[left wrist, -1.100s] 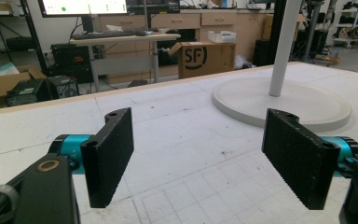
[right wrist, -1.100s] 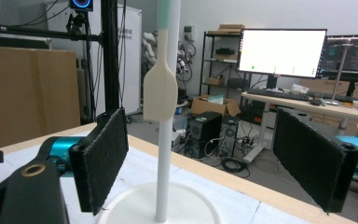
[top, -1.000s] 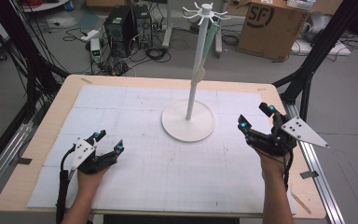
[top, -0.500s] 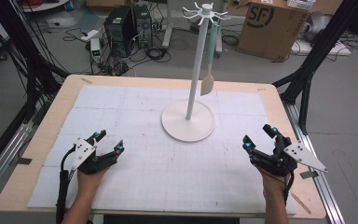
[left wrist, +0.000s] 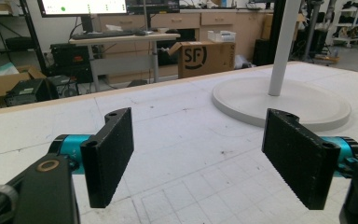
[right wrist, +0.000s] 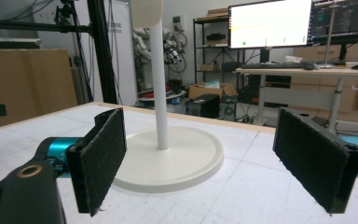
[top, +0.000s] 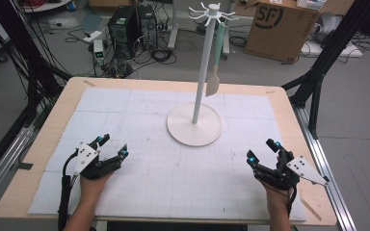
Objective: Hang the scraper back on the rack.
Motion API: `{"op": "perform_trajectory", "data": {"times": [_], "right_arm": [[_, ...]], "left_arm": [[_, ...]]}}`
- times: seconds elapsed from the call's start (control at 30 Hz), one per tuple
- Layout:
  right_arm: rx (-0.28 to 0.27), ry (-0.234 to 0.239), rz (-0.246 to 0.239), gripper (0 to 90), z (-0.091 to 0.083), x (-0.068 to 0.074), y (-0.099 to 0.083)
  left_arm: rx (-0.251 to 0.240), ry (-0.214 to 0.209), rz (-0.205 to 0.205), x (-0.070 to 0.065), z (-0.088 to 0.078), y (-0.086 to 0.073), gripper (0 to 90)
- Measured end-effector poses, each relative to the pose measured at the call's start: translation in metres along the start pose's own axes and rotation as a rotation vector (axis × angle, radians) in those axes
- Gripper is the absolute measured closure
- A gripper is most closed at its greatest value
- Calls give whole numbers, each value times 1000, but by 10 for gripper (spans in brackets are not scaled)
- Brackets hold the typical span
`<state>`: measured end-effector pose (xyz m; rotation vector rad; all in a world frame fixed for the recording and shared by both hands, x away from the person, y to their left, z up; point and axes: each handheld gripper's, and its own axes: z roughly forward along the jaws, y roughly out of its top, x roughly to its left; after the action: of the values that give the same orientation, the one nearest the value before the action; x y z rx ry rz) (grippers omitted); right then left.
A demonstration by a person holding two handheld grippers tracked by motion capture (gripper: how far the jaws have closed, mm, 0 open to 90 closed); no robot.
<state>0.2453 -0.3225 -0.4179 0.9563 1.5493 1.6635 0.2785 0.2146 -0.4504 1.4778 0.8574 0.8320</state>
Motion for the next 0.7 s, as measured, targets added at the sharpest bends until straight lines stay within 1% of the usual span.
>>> {"op": "perform_trajectory", "data": {"times": [0.13, 0.23, 0.27, 0.43, 0.47, 0.53, 0.63, 0.7], "right_arm": [[6, -10, -8, 162, -1, -1, -9], [25, -19, -12, 162, 0, -1, -15], [25, -24, -13, 162, 0, -1, -16], [38, -46, 4, 162, 1, -3, -25], [43, -46, -4, 162, 1, -3, -27], [47, -50, -12, 161, 1, -3, -28], [38, -56, -19, 161, 0, -2, -29], [44, -52, -24, 162, 1, -1, -29]], "left_arm": [[0, 1, -4, 0, 0, 0, 255], [3, 1, -5, 0, 0, 0, 255], [1, 1, -9, 1, 0, 0, 256], [2, 0, -6, 1, 1, 0, 256], [1, 2, -6, 1, 1, 0, 255], [2, 2, -6, 1, 1, 0, 255], [2, 1, -5, 1, 1, 0, 255], [2, 0, 0, 0, 1, 0, 255]]}}
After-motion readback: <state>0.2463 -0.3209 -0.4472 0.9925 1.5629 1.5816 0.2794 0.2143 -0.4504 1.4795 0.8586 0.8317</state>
